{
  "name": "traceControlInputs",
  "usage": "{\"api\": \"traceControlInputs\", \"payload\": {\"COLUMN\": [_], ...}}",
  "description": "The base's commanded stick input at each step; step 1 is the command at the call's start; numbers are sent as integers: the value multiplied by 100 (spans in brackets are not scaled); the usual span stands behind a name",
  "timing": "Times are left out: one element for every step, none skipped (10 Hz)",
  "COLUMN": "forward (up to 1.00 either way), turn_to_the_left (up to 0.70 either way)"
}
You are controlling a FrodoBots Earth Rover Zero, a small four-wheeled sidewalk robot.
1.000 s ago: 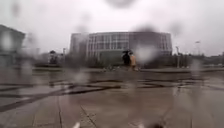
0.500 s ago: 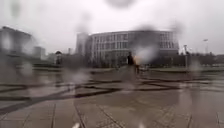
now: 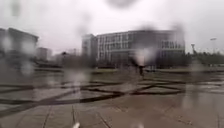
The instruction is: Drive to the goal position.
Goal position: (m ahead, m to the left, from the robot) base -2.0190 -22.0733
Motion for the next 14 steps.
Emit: {"api": "traceControlInputs", "payload": {"forward": [70,70,70,66,8,0,0,0,0,0,0,0,0,0], "turn_to_the_left": [15,15,15,14,-4,-31,-63,-69,-70,-70,-70,-70,-70,-70]}}
